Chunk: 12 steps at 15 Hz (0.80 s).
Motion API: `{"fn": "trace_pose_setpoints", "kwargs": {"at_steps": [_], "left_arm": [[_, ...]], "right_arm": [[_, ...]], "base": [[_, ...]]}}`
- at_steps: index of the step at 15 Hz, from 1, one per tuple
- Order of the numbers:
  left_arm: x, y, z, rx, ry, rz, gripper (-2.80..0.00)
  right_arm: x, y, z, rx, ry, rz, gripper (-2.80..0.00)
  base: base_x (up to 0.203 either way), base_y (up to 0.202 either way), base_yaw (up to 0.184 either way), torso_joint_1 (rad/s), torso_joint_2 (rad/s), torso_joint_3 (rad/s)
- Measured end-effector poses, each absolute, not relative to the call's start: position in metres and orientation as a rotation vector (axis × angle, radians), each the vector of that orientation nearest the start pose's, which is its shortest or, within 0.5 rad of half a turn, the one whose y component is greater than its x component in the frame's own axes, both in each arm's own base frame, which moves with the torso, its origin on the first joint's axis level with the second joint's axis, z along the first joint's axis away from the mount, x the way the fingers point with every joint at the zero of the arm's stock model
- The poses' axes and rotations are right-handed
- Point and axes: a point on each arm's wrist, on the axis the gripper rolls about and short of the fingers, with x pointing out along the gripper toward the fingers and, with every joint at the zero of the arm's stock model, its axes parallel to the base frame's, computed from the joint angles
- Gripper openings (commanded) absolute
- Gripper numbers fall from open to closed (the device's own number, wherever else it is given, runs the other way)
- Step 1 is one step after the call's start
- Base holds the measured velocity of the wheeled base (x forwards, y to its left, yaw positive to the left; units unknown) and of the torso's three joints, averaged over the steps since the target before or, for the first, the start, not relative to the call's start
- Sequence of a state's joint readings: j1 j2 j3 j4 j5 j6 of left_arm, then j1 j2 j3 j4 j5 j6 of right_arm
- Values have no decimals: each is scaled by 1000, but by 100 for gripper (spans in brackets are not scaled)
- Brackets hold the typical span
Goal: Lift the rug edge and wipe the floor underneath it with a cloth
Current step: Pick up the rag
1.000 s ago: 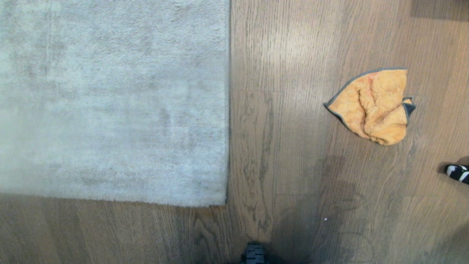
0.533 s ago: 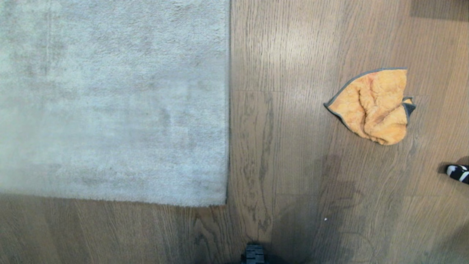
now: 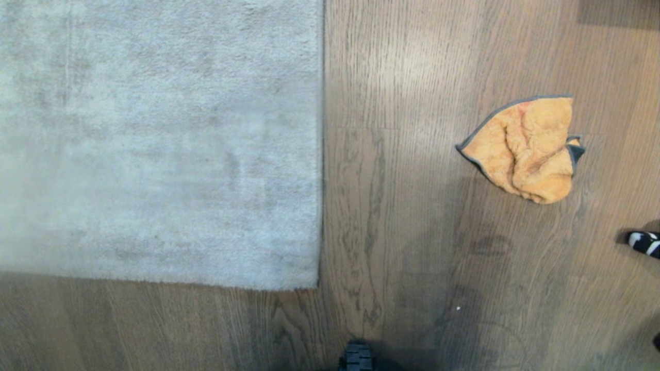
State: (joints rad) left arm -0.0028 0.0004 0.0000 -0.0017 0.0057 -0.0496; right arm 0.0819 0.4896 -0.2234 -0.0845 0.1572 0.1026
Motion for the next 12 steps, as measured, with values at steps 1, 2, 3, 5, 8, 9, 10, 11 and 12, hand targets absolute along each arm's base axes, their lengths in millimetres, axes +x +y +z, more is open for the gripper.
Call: {"fn": "trace_pose_setpoints", "kwargs": {"at_steps": [1, 2, 3, 5, 8, 9, 10, 11, 12], "left_arm": [[-23, 0, 76, -50, -1, 3, -280], [-23, 0, 76, -50, -1, 3, -280], [-23, 0, 76, -50, -1, 3, -280], [-23, 0, 76, -50, -1, 3, -280], [-23, 0, 76, -50, -1, 3, -280], [-23, 0, 76, -50, -1, 2, -280], [-23, 0, 76, -50, -1, 3, -280], [-23, 0, 76, -50, -1, 2, -280], [-23, 0, 76, -50, -1, 2, -280]], "right_arm": [[36, 7, 154, 124, 218, 230, -280], [49, 8, 157, 135, 240, 228, -280], [62, 9, 159, 143, 258, 222, -280], [91, 9, 164, 158, 284, 204, -280], [133, 8, 170, 182, 291, 172, -280], [146, 7, 172, 184, 287, 159, -280], [157, 5, 174, 186, 281, 147, 0], [168, 4, 174, 186, 279, 136, 0], [176, 2, 173, 186, 282, 128, 0]], "base": [[0, 0, 0, 0, 0, 0], [0, 0, 0, 0, 0, 0], [0, 0, 0, 0, 0, 0], [0, 0, 0, 0, 0, 0], [0, 0, 0, 0, 0, 0], [0, 0, 0, 0, 0, 0], [0, 0, 0, 0, 0, 0], [0, 0, 0, 0, 0, 0], [0, 0, 0, 0, 0, 0]]}}
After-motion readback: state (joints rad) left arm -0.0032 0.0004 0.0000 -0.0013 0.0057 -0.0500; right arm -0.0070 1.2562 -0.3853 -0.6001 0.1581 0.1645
